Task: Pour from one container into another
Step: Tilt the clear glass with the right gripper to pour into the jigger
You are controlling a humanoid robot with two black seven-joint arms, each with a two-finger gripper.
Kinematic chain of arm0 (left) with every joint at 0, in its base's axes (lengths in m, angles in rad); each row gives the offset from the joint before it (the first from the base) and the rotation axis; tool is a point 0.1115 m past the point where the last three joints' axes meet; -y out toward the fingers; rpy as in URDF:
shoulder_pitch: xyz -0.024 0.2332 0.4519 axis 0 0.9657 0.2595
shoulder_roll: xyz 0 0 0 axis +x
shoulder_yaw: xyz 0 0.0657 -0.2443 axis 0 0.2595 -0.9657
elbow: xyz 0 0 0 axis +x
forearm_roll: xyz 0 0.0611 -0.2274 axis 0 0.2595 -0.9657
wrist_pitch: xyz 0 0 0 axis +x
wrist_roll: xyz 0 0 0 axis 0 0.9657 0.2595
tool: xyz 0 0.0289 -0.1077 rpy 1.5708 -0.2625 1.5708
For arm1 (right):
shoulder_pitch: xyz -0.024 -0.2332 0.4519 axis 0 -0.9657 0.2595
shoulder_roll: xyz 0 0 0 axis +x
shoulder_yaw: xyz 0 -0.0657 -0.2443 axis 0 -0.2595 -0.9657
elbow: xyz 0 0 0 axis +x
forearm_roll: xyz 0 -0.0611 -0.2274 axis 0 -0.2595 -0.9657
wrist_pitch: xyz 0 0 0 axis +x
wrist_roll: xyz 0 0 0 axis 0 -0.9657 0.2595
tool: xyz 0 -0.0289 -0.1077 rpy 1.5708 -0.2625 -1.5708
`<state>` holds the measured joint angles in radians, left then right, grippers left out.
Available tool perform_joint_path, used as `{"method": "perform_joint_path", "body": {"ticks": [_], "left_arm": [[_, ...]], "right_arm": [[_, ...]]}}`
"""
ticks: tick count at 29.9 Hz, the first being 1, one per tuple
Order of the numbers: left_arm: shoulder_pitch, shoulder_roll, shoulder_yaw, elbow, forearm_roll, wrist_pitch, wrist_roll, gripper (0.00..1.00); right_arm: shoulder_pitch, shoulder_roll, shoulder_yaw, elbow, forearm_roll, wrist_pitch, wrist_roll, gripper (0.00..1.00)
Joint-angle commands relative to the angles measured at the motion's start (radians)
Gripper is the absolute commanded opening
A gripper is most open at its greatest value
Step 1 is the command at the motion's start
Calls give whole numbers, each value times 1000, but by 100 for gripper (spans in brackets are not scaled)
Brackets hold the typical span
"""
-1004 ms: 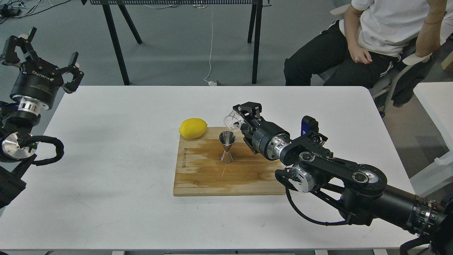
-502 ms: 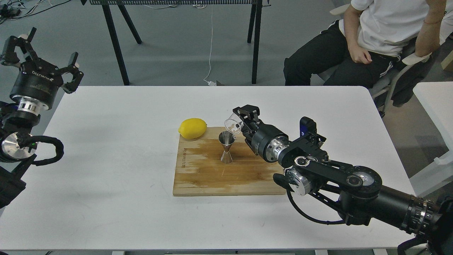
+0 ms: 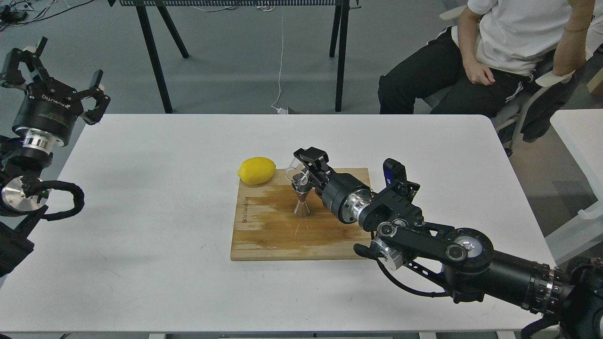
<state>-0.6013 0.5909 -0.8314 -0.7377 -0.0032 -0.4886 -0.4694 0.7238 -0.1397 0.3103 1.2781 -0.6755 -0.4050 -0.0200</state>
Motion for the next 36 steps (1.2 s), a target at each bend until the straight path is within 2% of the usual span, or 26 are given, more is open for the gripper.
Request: {"method": "perform_joint_path", "body": {"ticks": [1, 19, 22, 27, 36], "left_arm": [[0, 0, 1, 0, 0, 0, 0, 100], [0, 1, 0, 0, 0, 0, 0, 100], [0, 1, 0, -2, 0, 0, 0, 100], [0, 1, 0, 0, 0, 0, -1, 100], [2, 0, 0, 0, 0, 0, -2, 100]], "right_arm": [[2, 0, -2, 0, -6, -5, 0, 37], [6, -3, -11, -39, -116, -38, 11, 37], [5, -1, -13, -48, -150, -46, 31, 37], [3, 0, -42, -59, -197, -84, 89, 37], [5, 0, -85, -62, -225, -84, 132, 37]]}}
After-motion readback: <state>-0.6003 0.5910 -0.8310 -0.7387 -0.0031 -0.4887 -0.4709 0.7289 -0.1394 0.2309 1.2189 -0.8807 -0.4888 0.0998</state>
